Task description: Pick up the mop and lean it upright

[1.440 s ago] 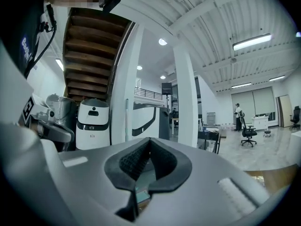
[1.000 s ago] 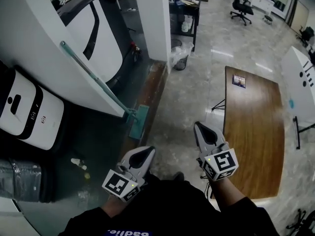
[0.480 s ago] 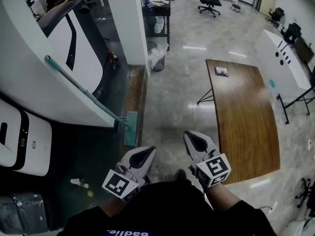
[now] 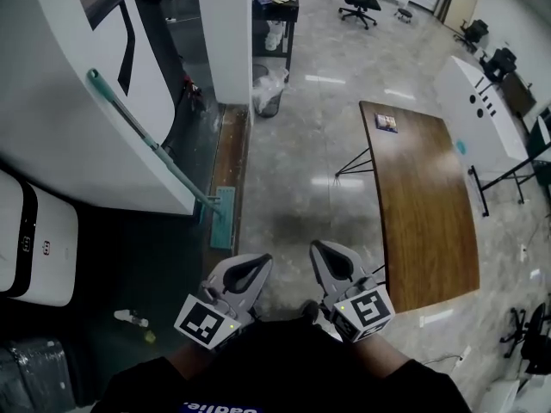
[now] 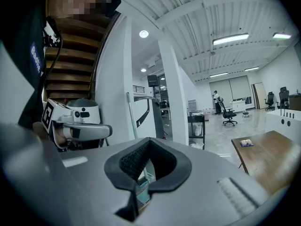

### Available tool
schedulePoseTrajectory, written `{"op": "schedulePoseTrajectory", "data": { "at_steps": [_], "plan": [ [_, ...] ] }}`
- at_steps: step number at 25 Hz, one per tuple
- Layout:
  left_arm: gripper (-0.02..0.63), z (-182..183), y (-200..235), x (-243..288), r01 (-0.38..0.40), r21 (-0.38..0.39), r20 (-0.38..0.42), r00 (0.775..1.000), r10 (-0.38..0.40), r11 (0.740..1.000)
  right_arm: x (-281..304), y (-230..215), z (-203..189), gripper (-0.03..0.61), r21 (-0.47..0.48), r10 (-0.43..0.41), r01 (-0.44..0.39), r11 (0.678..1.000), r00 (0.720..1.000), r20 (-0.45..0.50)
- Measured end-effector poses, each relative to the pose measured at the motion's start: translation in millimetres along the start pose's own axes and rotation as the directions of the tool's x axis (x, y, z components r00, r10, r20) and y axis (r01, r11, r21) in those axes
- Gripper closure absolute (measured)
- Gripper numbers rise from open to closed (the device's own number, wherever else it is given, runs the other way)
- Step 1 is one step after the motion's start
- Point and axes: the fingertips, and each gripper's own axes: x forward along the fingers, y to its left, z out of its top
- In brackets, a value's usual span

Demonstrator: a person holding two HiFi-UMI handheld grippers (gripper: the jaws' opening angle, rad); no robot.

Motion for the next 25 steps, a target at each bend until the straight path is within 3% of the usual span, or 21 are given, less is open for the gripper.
{"op": "schedulePoseTrajectory", "data": {
  "at_steps": [6,25],
  "plan": [
    [0.594,12.9,-11.1,4.2,-0.02,0.033,0.019,1.0,0.019,0.999,-8.5,3.6,3.6,0.577,-0.024,0.051,-0.051,0.998,0.999,0.018],
    [0.594,12.8,-58.4,40.9,0.026,0.076,-0.009,1.0,-0.025,0.997,-58.3,-23.3,5.1,0.577,-0.038,0.056,-0.054,0.998,0.997,0.044]
  ]
}}
